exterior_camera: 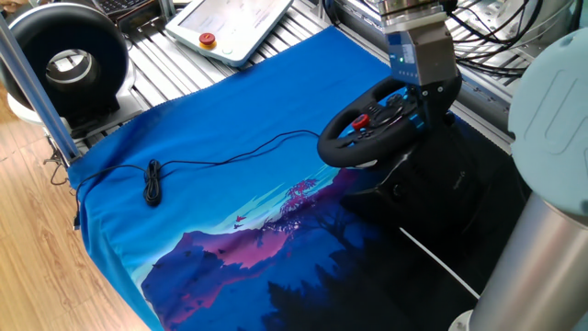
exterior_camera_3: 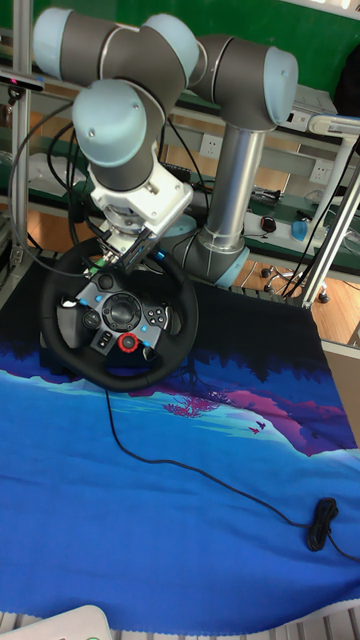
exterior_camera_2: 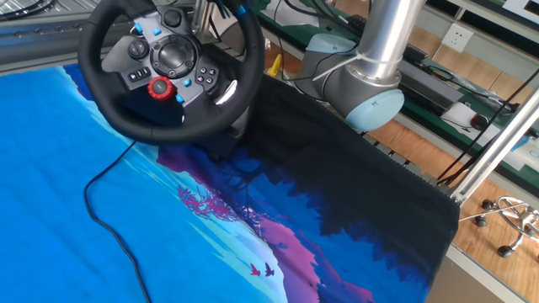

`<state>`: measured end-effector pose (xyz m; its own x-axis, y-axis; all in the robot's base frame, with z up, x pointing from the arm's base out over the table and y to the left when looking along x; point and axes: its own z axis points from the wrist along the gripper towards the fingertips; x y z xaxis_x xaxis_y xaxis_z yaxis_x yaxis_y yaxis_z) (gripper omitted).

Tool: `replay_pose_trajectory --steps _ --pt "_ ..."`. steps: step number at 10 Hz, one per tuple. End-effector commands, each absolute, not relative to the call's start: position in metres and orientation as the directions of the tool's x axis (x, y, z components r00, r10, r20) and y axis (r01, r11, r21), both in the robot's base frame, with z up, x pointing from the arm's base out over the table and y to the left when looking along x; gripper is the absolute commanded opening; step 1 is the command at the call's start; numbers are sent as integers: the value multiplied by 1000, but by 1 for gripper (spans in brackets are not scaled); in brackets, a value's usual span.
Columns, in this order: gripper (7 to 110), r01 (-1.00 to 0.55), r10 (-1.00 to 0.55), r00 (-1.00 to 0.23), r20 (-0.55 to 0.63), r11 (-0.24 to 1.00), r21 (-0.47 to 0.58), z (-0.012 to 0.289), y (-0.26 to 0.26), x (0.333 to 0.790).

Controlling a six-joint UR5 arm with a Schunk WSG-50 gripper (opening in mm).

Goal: Rotate the steering wheel 90 degrees clockwise

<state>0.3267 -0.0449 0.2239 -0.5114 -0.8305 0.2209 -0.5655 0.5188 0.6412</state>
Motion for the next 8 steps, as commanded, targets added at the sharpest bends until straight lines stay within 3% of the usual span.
replay_pose_trajectory --steps 1,8 --pt "7 -550 -822 -528 213 522 651 223 -32 329" --pt "7 -523 -782 -576 238 577 628 210 8 345"
